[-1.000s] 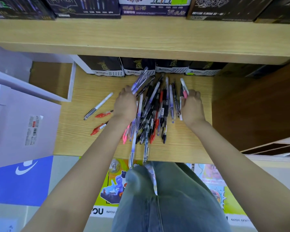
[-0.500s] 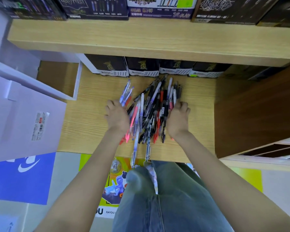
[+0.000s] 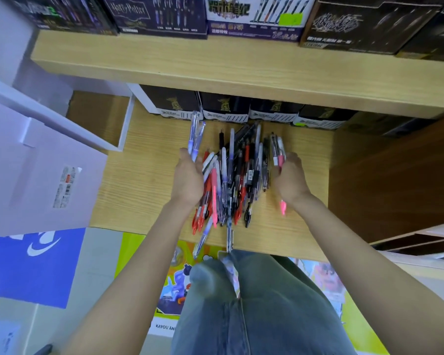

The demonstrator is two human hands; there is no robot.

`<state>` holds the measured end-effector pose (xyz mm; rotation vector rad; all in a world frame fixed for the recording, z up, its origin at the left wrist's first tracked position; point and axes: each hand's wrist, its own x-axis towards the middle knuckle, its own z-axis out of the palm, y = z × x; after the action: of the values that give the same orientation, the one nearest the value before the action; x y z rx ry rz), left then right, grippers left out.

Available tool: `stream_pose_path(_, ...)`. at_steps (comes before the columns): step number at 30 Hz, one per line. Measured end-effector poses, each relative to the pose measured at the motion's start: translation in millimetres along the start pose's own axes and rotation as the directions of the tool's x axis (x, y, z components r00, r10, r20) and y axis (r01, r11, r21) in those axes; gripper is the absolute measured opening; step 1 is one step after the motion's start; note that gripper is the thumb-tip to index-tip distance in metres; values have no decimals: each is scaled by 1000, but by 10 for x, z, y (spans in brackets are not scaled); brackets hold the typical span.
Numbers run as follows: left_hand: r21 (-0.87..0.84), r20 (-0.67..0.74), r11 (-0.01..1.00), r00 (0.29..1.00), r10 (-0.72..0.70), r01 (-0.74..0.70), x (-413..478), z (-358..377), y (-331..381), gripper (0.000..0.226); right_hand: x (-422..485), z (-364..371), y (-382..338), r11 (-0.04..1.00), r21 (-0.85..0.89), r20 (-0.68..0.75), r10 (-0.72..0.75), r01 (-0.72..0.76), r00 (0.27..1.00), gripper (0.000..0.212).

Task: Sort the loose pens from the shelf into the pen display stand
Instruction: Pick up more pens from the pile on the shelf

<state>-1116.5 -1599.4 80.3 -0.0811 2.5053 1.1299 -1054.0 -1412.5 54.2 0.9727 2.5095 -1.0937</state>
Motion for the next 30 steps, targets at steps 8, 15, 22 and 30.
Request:
stream_pose_path(8, -384, 105, 914, 990, -93, 126, -246, 42, 157, 38, -161, -106, -440, 967, 215, 126, -169, 140, 977, 23)
stream_pose_path(15, -586, 230, 772, 964, -133, 247, -703, 46, 120, 23, -582, 71, -753, 894, 445, 346, -227, 54, 910, 20)
stream_pose_path(22, -587, 100, 793, 987, -128, 163, -1321, -168, -337, 24, -1170, 448, -790, 845, 533, 419, -316, 51, 851, 7)
stream_pose_path(30, -796, -102, 588, 925, -365, 145, -2393, -321, -922, 11, -2072, 852, -713, 858, 488, 592, -458, 158, 663, 14)
